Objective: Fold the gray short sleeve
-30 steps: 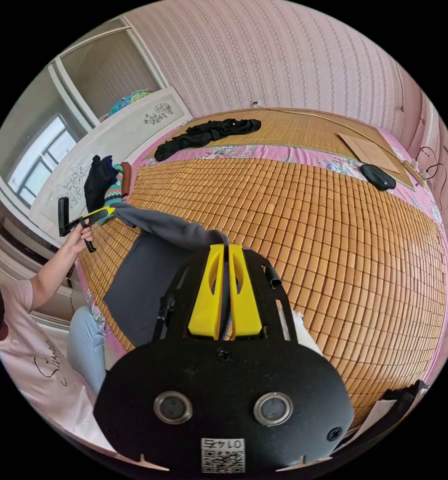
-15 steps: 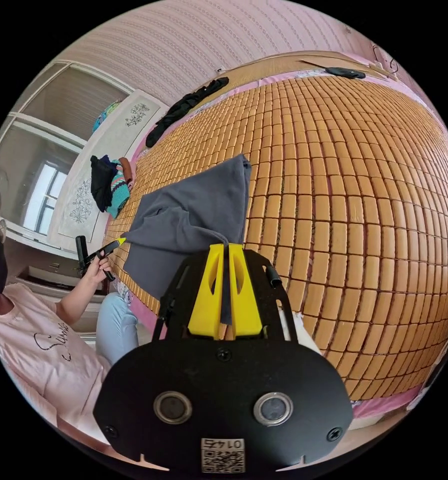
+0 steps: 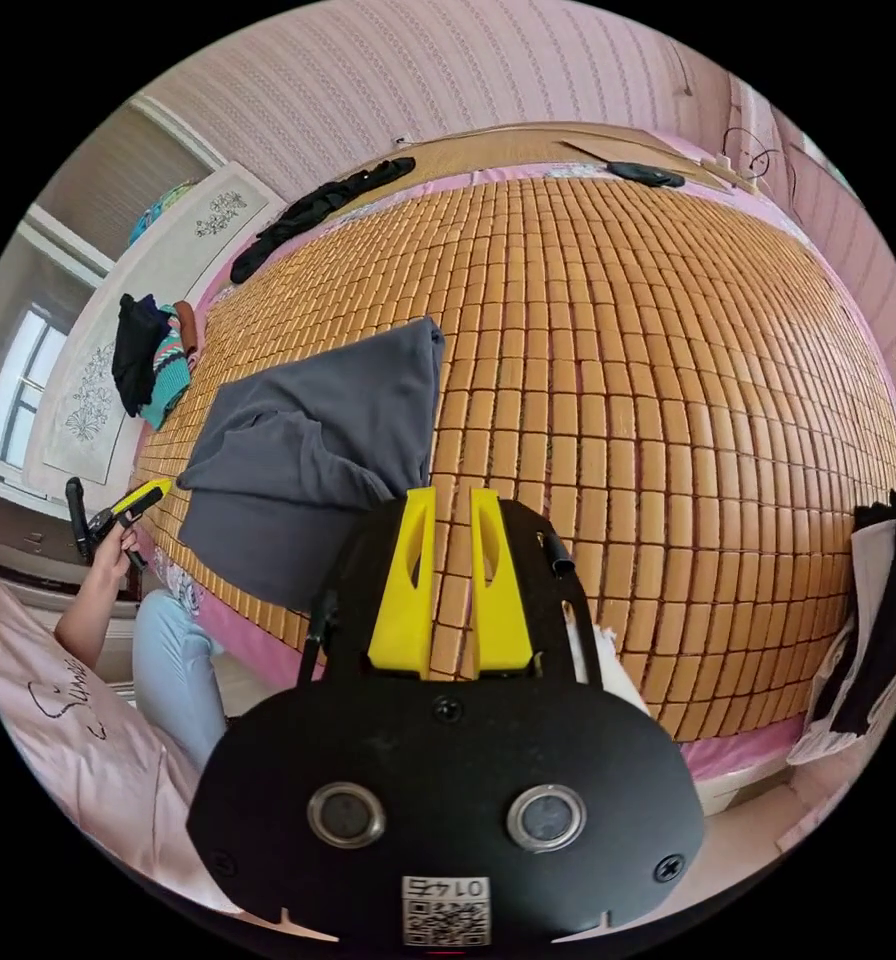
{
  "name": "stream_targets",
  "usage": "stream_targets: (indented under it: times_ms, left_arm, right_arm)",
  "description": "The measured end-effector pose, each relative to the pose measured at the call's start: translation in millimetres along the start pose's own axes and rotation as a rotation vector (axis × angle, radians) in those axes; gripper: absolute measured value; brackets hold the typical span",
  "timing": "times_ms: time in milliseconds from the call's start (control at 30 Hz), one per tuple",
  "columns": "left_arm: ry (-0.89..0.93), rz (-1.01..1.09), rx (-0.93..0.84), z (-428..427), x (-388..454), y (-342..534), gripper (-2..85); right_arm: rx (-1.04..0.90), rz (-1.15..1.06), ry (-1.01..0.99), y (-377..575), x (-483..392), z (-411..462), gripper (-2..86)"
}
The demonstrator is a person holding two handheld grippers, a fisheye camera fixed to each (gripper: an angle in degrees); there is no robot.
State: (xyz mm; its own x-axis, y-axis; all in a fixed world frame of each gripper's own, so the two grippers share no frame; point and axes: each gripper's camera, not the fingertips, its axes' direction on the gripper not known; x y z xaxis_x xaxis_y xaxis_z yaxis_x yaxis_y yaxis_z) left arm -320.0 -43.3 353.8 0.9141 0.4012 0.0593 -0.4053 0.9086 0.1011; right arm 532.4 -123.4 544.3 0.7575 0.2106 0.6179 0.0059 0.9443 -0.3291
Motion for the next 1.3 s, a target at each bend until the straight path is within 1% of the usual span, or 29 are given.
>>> stream_targets:
  times_ms: [33, 100, 133, 200, 233, 300, 333, 367, 433, 467, 533, 567, 667, 733, 767, 833, 933, 967, 1067, 1133, 1200, 1267, 1300]
  left_arm:
    - [0.024, 0.022, 0.014, -1, 5, -3, 4.2]
    - [0.162, 0.06, 0.057, 6, 29, -22, 4.0]
    - [0.191, 0.061, 0.068, 10, 35, -27, 4.2]
    - [0.291, 0.076, 0.072, 34, 60, -50, 5.4]
    - [0.303, 0.077, 0.063, 40, 66, -54, 5.8]
    - [0.331, 0.083, -0.012, 69, 84, -69, 7.7]
    - [0.351, 0.092, -0.033, 75, 88, -71, 7.9]
    - [0.368, 0.119, -0.067, 84, 95, -72, 7.7]
    - [0.309, 0.148, -0.07, 92, 104, -67, 4.8]
    - [0.297, 0.178, -0.052, 88, 106, -62, 0.7]
    - [0.326, 0.213, -0.059, 82, 107, -55, -0.3]
    - [0.353, 0.221, -0.033, 74, 105, -46, -0.5]
    - [0.446, 0.226, 0.039, 49, 99, -18, -0.9]
    - [0.519, 0.243, 0.05, 36, 98, 4, -0.9]
    - [0.554, 0.266, 0.03, 32, 99, 20, -0.9]
    - [0.558, 0.262, -0.039, 33, 99, 45, -0.9]
    - [0.531, 0.196, -0.125, 41, 91, 79, -0.8]
    - [0.526, 0.176, -0.142, 41, 90, 84, -0.6]
    - [0.455, 0.185, -0.101, 37, 100, 79, 0.6]
    - [0.407, 0.199, -0.058, 38, 113, 71, 2.5]
    - [0.388, 0.191, -0.059, 51, 130, 58, 6.0]
    - [0.379, 0.19, -0.085, 66, 141, 55, 6.5]
    - [0.354, 0.2, -0.125, 77, 148, 55, 5.9]
  right_arm:
    - [0.006, -0.051, -0.055, -8, -13, 4, 6.9]
    - [0.0, -0.107, -0.15, -20, -33, 19, 7.9]
    - [-0.003, -0.139, -0.198, -27, -46, 33, 8.8]
    - [-0.013, -0.165, -0.213, -34, -62, 56, 10.0]
    - [-0.037, -0.175, -0.189, -39, -70, 72, 10.7]
    - [-0.093, -0.173, -0.129, -43, -78, 94, 10.6]
    - [-0.132, -0.181, -0.119, -43, -81, 105, 9.5]
    - [-0.125, -0.188, -0.115, -41, -82, 107, 8.9]
    - [-0.112, -0.229, -0.114, -33, -82, 105, 5.1]
    - [-0.106, -0.226, -0.119, -31, -81, 104, 4.4]
    - [-0.08, -0.256, -0.213, -18, -73, 94, 2.8]
    - [-0.074, -0.264, -0.24, -14, -71, 91, 2.6]
    - [-0.076, -0.344, -0.418, 11, -66, 78, 2.1]
    - [-0.199, -0.437, -0.56, 34, -70, 79, 2.1]
    - [-0.236, -0.454, -0.571, 40, -72, 80, 2.1]
    - [-0.365, -0.474, -0.489, 65, -78, 92, 2.3]
    - [-0.446, -0.486, -0.391, 87, -84, 101, 2.9]
    - [-0.441, -0.481, -0.387, 90, -84, 101, 3.1]
    - [-0.361, -0.438, -0.374, 93, -90, 96, 4.1]
    - [-0.269, -0.427, -0.301, 94, -107, 97, 5.2]
    - [-0.22, -0.425, -0.249, 96, -120, 104, 6.9]
    - [-0.227, -0.415, -0.208, 99, -128, 119, 7.7]
    - [-0.265, -0.4, -0.17, 101, -130, 133, 7.0]
